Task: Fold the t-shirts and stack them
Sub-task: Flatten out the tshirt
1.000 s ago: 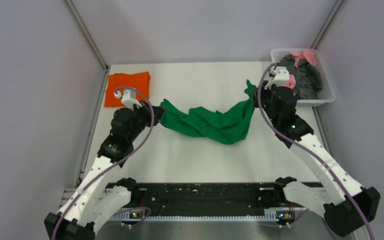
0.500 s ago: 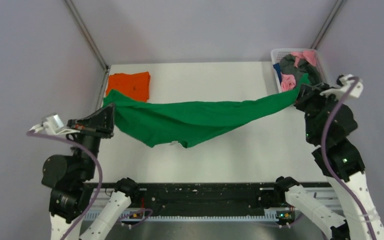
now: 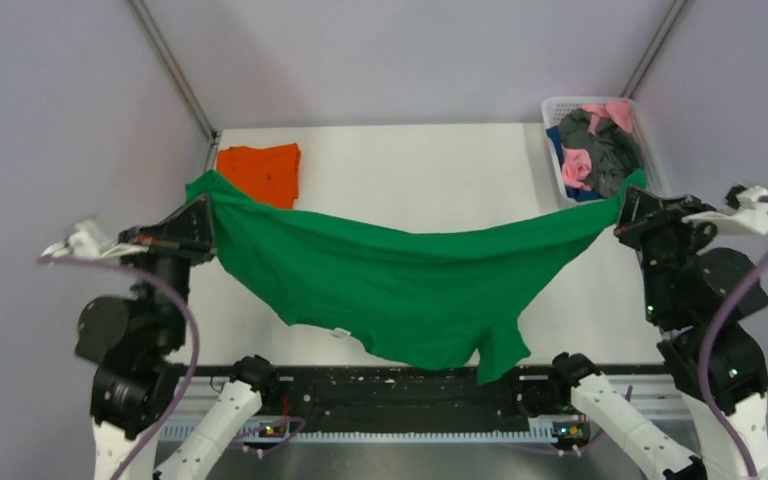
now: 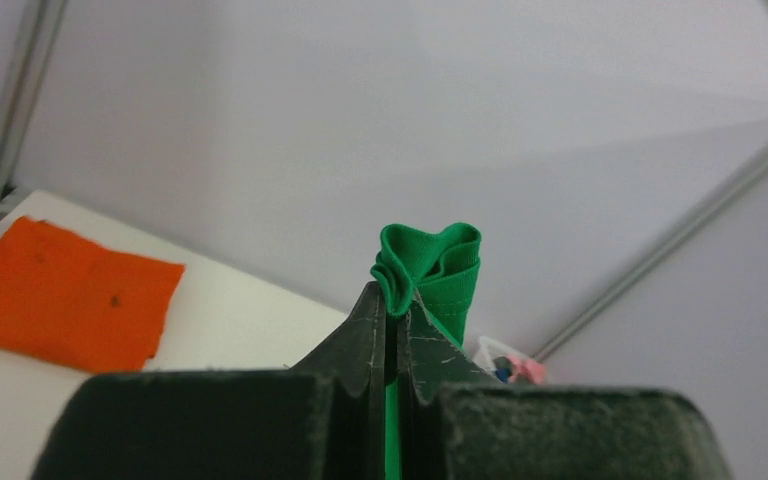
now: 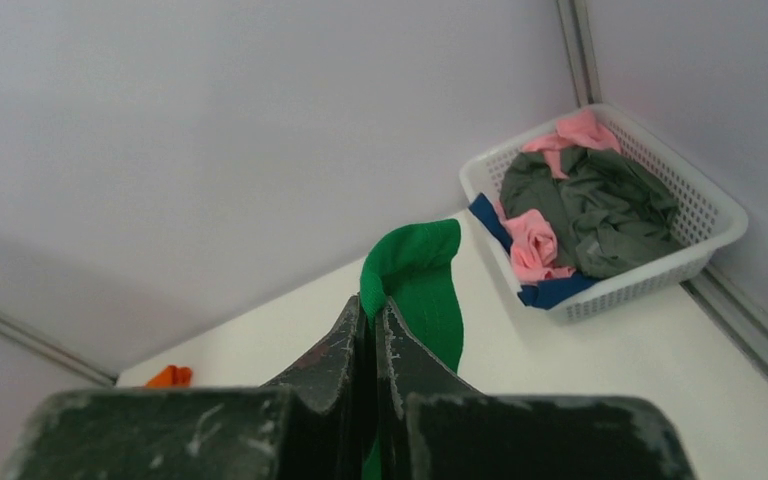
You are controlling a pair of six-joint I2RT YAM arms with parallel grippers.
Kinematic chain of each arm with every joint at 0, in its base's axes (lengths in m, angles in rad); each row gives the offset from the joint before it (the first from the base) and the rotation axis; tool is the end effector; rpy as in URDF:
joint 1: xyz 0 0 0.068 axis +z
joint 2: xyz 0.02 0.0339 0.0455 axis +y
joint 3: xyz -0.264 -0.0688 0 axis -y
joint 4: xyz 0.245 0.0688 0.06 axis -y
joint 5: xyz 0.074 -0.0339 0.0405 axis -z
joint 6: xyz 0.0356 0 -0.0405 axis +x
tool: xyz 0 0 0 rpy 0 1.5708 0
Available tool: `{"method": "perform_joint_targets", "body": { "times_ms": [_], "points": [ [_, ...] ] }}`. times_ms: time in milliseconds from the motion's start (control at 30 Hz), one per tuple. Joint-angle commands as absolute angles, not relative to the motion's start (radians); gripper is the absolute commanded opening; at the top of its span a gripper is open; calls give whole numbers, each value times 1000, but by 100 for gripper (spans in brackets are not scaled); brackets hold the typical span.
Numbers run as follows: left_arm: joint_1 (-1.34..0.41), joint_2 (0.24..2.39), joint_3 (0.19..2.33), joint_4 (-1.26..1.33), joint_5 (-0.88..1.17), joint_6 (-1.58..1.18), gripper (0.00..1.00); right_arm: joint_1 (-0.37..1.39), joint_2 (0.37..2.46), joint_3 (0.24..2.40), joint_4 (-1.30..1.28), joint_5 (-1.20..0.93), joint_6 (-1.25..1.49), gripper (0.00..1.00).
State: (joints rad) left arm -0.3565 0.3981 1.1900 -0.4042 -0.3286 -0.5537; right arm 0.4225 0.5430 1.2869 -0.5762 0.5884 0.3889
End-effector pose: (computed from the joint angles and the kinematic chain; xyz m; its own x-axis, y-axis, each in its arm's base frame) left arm 0.0094 0.0088 0.4731 0.2749 -0.6335 -0.7233 0.2291 0.7738 -0.5906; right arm 0.0407 -0.0033 0.4773 0.2008 0.4361 -0.8772 0.0885 0.8837 0.4596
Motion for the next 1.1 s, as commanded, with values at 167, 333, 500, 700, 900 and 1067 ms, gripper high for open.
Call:
{"method": "perform_joint_targets", "body": {
  "times_ms": [167,333,500,700,900,1067],
  "points": [
    [-308,1011,1082,-291,-624,-522,0,376,967,1032,-532,790,432,0],
    [-224,1393,1175,-271,-535,-569,42,247,1269,976,-309,510,408,39],
    [-224,1554,1358,-365,-475,-560,99,243,1452,1092,-376,570,413,80],
    [-226,1479,1245,-373,-283,-602,99,244,1382,995,-343,425,429,99],
    [-329,1262,896,-272,-74,-712,99,244,1199,749,-213,116,438,99],
    [-501,1188,705,-234,-36,-817,99,245,1118,602,-17,-254,432,99]
  ]
}}
